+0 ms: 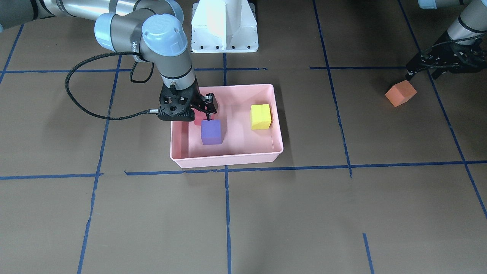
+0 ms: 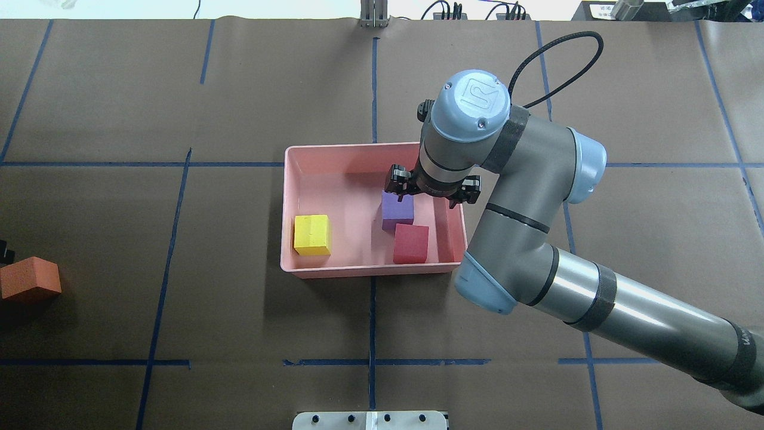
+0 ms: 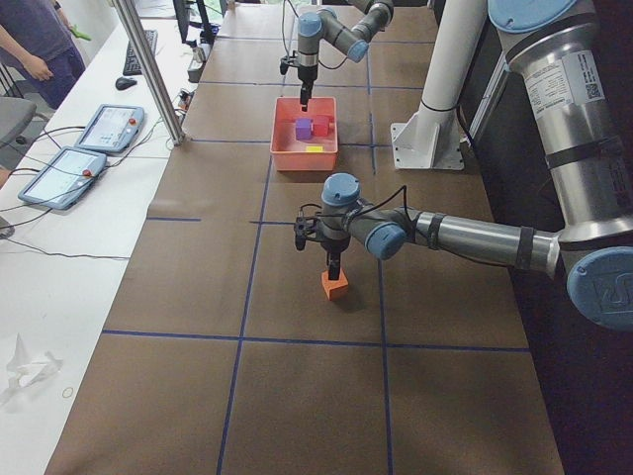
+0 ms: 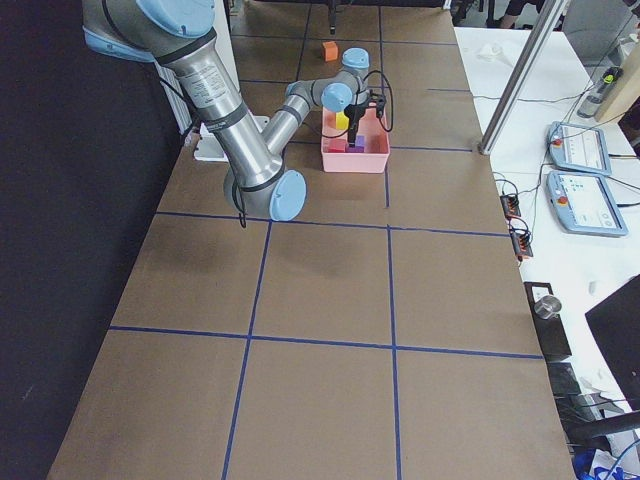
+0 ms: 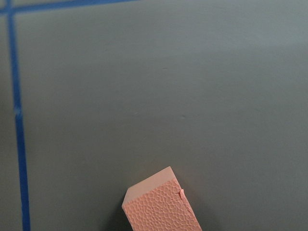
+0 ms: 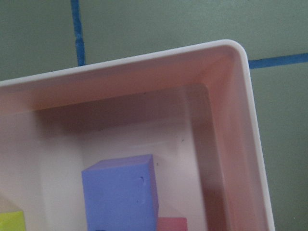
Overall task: Place blocks into pink bin with both arms
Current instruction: 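Grasp the orange cube with the left gripper while the right gripper withdraws, then carry the orange cube into the bin with the left gripper and release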
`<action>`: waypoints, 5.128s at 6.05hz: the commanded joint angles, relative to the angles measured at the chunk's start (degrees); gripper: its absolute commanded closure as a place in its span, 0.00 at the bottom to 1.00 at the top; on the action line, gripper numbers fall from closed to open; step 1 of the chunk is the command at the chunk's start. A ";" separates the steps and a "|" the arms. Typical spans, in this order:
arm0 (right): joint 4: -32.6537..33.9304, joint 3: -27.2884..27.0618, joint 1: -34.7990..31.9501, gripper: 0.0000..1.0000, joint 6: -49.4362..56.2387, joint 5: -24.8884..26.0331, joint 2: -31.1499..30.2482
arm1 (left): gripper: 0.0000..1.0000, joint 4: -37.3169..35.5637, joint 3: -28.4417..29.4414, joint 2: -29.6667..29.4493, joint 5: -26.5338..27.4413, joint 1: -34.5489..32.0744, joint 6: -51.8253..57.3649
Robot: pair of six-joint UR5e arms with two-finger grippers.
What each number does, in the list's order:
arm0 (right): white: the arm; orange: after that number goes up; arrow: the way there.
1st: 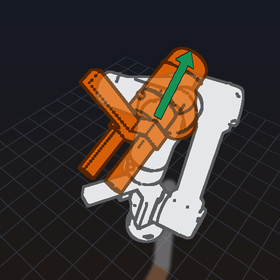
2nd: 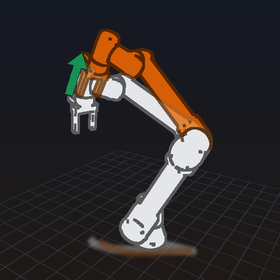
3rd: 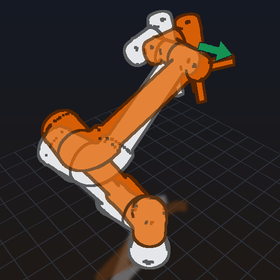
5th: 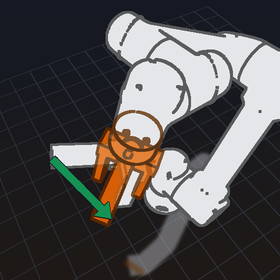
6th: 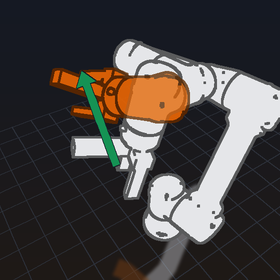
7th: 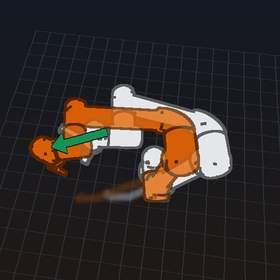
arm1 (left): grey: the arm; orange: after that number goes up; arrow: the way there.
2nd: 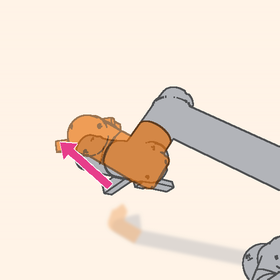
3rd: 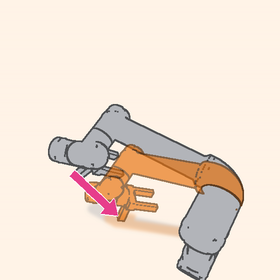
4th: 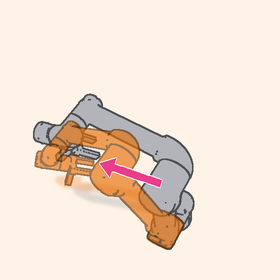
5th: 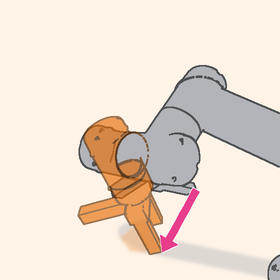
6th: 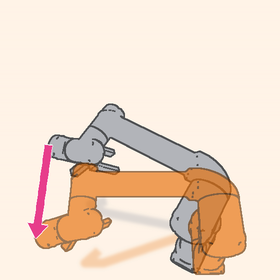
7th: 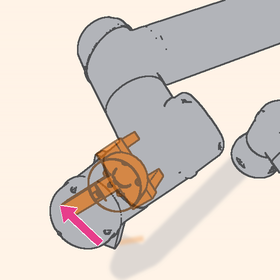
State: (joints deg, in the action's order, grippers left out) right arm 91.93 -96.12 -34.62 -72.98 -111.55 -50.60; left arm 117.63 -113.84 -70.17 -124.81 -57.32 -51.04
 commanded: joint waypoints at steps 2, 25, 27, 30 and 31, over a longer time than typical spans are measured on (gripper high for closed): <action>0.00 -0.30 -0.01 0.00 0.21 0.02 -0.55 | 0.00 4.50 5.62 -0.14 -0.08 1.94 -5.38; -0.44 -15.32 -29.93 0.00 54.88 -16.57 -33.72 | 0.64 -30.79 16.68 -65.47 4.98 18.00 -24.05; -0.61 -16.12 -34.02 0.00 61.02 -18.52 -38.25 | 0.00 -30.53 21.21 -70.28 12.46 22.42 -30.69; -0.70 -16.12 -35.33 0.00 64.60 -18.52 -40.96 | 0.00 -31.14 16.58 -64.69 12.14 21.73 -25.20; -0.62 -16.12 -38.12 0.00 70.20 -18.52 -43.85 | 0.00 -31.23 10.72 -58.13 12.14 20.68 -19.24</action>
State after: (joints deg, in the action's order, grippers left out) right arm 91.26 -112.26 -70.57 -7.32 -130.07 -92.04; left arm 86.47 -98.42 -133.61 -112.65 -35.83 -75.17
